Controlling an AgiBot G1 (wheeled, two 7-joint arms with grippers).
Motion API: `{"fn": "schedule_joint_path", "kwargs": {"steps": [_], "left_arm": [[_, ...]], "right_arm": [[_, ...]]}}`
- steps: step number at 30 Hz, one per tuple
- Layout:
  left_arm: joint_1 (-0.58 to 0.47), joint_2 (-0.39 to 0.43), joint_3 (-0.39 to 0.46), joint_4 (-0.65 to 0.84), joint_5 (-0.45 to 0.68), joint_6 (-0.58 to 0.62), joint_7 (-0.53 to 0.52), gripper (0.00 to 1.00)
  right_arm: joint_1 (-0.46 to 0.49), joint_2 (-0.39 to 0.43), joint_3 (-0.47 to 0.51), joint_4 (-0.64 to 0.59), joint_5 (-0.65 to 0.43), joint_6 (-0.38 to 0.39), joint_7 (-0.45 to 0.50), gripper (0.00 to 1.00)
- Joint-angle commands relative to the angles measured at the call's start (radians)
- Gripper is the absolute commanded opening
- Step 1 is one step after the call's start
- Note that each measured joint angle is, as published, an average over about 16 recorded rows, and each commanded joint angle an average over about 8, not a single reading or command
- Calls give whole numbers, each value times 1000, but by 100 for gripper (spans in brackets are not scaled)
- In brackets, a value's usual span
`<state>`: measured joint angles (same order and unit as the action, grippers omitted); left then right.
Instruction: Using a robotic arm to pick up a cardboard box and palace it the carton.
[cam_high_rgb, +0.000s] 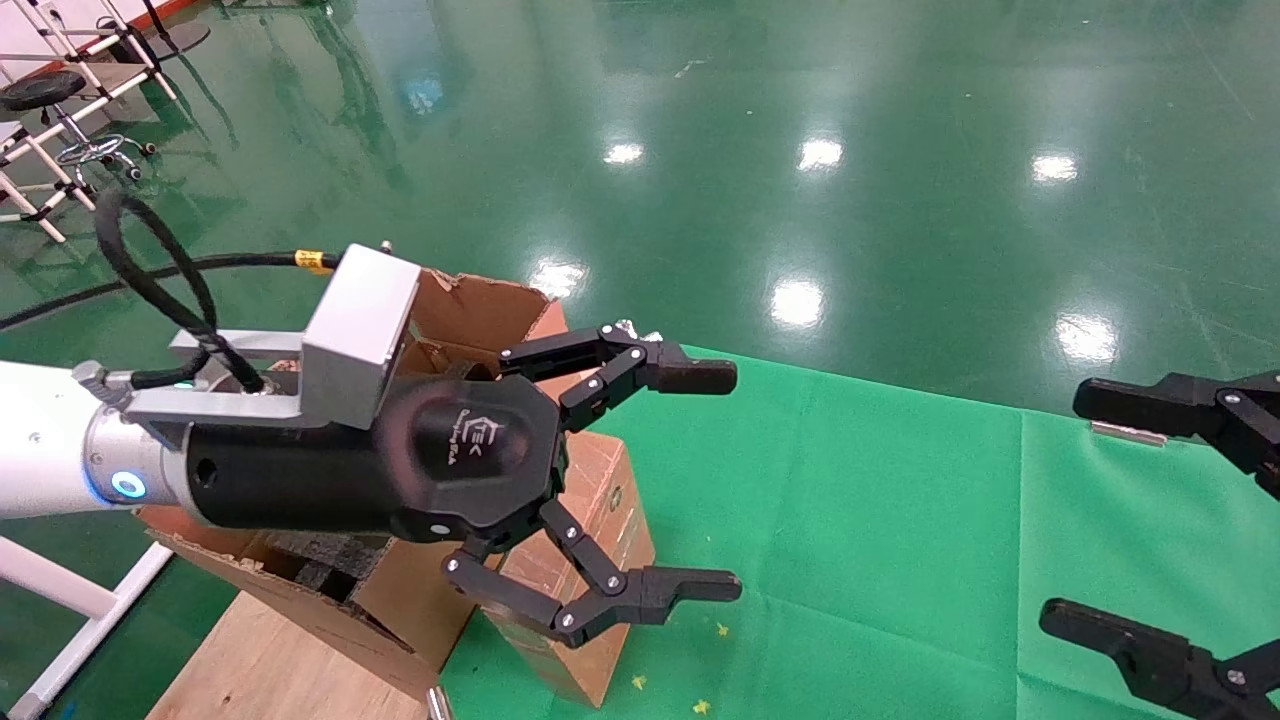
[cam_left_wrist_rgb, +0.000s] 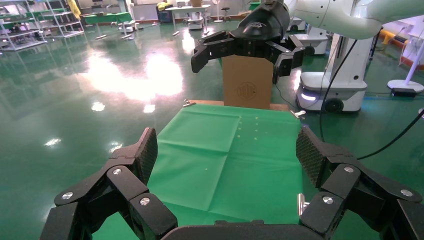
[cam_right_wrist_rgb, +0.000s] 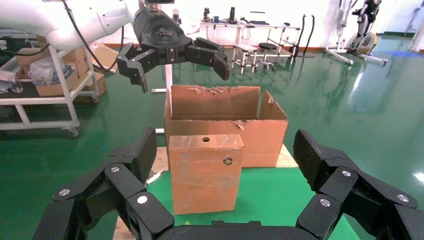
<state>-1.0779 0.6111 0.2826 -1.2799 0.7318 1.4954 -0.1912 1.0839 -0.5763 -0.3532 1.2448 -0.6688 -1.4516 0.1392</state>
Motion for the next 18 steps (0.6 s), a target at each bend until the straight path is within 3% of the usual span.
{"fn": "schedule_joint_path", "kwargs": {"steps": [1,11,18], "left_arm": [[0,0,0,0,0,0,0,100],[0,0,0,0,0,0,0,100],[0,0,0,0,0,0,0,100]], "right_arm": [[0,0,0,0,0,0,0,100],[0,0,0,0,0,0,0,99],[0,0,0,0,0,0,0,12]]}}
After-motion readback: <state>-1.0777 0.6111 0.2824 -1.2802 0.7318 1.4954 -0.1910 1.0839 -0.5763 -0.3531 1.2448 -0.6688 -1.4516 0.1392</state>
